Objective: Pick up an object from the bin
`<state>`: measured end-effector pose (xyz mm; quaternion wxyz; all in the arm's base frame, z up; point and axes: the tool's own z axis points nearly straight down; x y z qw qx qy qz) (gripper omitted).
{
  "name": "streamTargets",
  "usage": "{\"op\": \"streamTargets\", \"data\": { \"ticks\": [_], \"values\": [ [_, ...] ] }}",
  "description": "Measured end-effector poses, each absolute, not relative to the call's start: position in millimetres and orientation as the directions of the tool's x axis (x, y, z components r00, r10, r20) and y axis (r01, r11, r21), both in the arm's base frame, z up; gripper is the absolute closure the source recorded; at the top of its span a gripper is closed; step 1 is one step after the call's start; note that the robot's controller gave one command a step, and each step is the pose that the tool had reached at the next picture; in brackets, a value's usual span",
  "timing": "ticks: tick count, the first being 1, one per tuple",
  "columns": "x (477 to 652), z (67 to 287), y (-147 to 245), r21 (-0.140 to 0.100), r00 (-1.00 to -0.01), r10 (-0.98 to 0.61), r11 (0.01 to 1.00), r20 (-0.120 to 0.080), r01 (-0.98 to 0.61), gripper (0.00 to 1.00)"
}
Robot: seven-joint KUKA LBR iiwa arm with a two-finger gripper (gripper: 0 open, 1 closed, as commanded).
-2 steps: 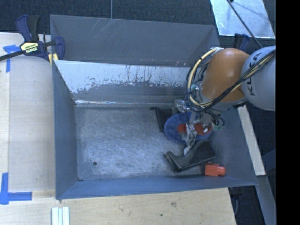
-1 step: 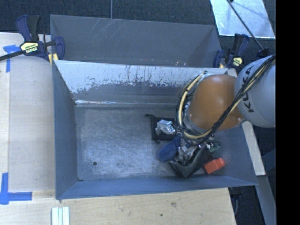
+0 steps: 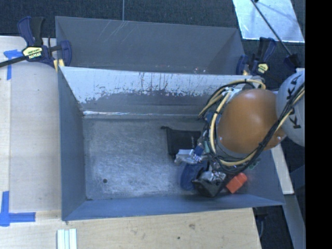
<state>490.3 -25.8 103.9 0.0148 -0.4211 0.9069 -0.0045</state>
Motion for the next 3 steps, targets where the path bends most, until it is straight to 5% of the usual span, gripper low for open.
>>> {"op": "streamTargets", "data": {
  "ticks": [1,2,3],
  "values": [
    [535.0,73.4,-44.4,0.000,-0.932,-0.363,0.932,-0.015,-0.363,0.00],
    [511.3,79.9,-25.2,-0.032,-0.618,-0.785,0.619,-0.036,-0.785,0.00],
    [507.5,77.1,-29.8,-0.024,-0.624,-0.781,0.624,-0.021,-0.781,1.00]
  ]
}}
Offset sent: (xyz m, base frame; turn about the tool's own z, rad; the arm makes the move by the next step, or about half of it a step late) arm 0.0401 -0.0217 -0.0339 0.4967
